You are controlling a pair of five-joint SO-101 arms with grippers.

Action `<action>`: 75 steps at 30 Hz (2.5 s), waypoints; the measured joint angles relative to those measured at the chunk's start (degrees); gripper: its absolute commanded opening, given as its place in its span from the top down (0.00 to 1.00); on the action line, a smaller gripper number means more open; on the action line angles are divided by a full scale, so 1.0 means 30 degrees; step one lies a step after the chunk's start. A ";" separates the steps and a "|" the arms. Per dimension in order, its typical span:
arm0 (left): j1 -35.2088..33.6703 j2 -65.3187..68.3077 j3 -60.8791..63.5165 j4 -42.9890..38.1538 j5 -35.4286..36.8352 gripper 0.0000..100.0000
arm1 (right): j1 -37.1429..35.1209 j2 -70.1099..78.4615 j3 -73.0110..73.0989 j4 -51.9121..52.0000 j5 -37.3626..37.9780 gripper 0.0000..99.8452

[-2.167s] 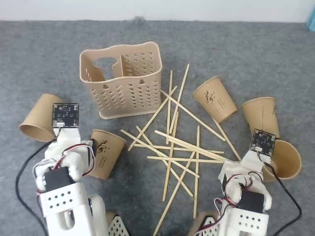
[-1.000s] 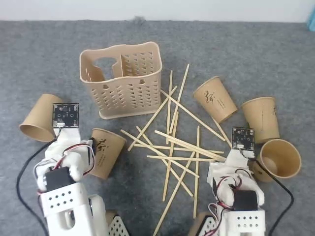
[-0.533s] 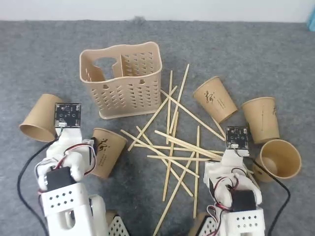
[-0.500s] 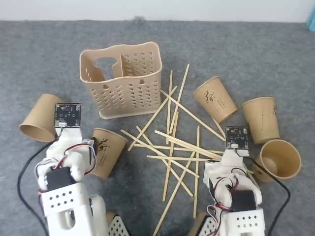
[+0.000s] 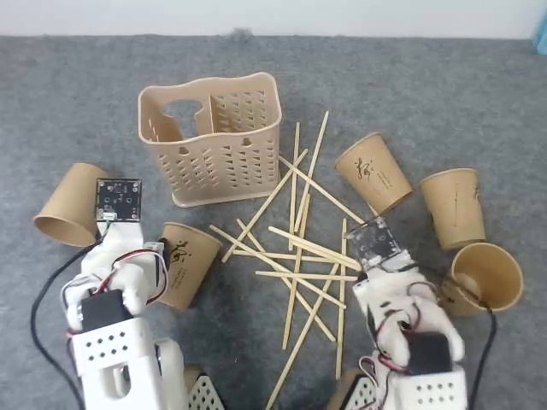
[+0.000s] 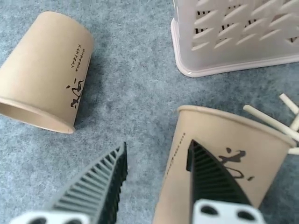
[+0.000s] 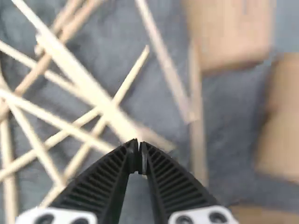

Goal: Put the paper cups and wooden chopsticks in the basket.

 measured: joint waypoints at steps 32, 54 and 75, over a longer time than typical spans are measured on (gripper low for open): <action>0.0059 -0.0029 0.0147 -0.0059 0.0000 0.79 | 1.5502 2.4205 -2.1392 0.4659 -0.3165 0.88; 0.0059 -0.0029 0.0176 -0.0059 0.0000 0.79 | 1.6322 2.8513 -1.7582 0.1348 0.0264 0.99; 0.0059 -0.0029 0.0176 -0.0059 0.0000 0.79 | 0.8117 2.8484 -3.5136 0.9993 -0.5978 0.99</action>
